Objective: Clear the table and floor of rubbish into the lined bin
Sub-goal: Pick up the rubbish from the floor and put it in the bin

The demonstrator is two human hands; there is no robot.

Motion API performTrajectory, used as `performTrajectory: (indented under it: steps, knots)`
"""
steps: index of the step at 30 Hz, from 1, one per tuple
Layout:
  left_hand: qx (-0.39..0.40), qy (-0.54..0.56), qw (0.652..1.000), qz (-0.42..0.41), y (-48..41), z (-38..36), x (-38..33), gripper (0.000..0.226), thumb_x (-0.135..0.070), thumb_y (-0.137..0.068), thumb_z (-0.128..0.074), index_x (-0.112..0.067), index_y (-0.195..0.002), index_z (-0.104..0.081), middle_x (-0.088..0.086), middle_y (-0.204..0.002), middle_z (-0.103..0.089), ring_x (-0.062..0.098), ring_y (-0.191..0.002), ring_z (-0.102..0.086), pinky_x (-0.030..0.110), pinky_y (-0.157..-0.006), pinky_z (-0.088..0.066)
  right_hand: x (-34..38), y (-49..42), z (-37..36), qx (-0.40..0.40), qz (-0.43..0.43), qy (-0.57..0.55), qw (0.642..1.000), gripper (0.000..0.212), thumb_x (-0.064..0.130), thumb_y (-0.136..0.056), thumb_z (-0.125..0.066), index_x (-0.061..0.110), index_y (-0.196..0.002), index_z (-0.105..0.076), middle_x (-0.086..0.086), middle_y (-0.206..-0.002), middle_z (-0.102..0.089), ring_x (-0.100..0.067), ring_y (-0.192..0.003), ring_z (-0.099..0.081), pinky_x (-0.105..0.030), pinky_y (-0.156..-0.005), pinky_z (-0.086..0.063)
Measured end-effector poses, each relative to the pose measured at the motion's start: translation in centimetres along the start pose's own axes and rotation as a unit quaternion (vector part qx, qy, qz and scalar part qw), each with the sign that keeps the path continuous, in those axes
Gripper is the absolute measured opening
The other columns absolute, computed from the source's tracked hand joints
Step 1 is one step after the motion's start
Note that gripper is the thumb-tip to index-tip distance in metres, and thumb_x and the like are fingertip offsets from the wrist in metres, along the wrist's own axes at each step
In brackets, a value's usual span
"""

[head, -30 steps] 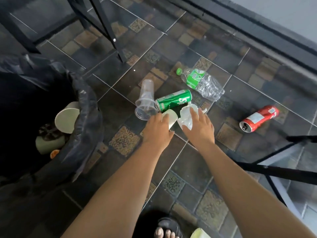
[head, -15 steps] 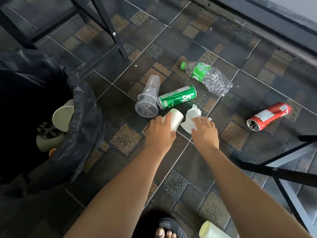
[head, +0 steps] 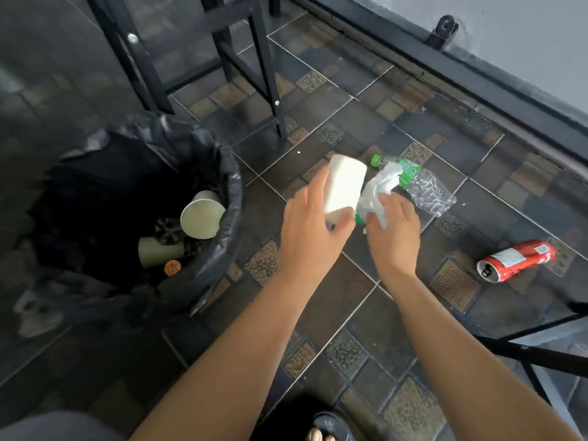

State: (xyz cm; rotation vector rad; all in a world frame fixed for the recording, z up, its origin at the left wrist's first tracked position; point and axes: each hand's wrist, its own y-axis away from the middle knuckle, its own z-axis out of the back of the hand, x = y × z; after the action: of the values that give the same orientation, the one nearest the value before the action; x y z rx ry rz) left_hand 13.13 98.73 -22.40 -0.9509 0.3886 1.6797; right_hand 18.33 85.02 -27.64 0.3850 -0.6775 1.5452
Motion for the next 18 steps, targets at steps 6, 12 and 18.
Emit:
performTrajectory:
  steps: [6, 12, 18]
  knots:
    - [-0.192, 0.019, 0.981, 0.019, -3.7, 8.3, 0.1, 0.064, -0.036, -0.087, -0.059, -0.018, -0.145, -0.039, 0.002, -0.134, -0.051, 0.014, -0.119, -0.042, 0.033, -0.1, -0.039, 11.0, -2.6, -0.9, -0.027, 0.1, -0.122, 0.987, 0.035, 0.005, -0.086, -0.061, 0.007, -0.12, -0.062, -0.013, -0.124, -0.058, -0.032, -0.114, -0.053, -0.04, -0.096, -0.041]
    - [-0.243, -0.101, 0.946, 0.19, -4.6, 15.8, 6.0, 0.065, -0.042, -0.085, -0.057, -0.026, -0.145, -0.036, 0.011, -0.13, -0.05, 0.03, -0.114, -0.045, 0.028, -0.086, -0.031, 20.2, -2.0, -2.7, 0.082, 0.245, -0.164, 0.952, 0.037, 0.012, -0.089, -0.06, 0.011, -0.126, -0.059, -0.009, -0.133, -0.054, -0.03, -0.122, -0.049, -0.038, -0.1, -0.042]
    - [-0.161, -0.17, 0.924, 0.301, -2.0, 18.4, 10.9, 0.064, -0.04, -0.088, -0.058, -0.02, -0.144, -0.035, 0.022, -0.129, -0.047, 0.04, -0.113, -0.043, 0.043, -0.089, -0.036, 23.4, 0.2, -6.1, 0.233, 0.339, -0.007, 0.912, 0.041, 0.016, -0.093, -0.055, 0.02, -0.134, -0.055, -0.004, -0.15, -0.041, -0.032, -0.127, -0.044, -0.042, -0.105, -0.036]
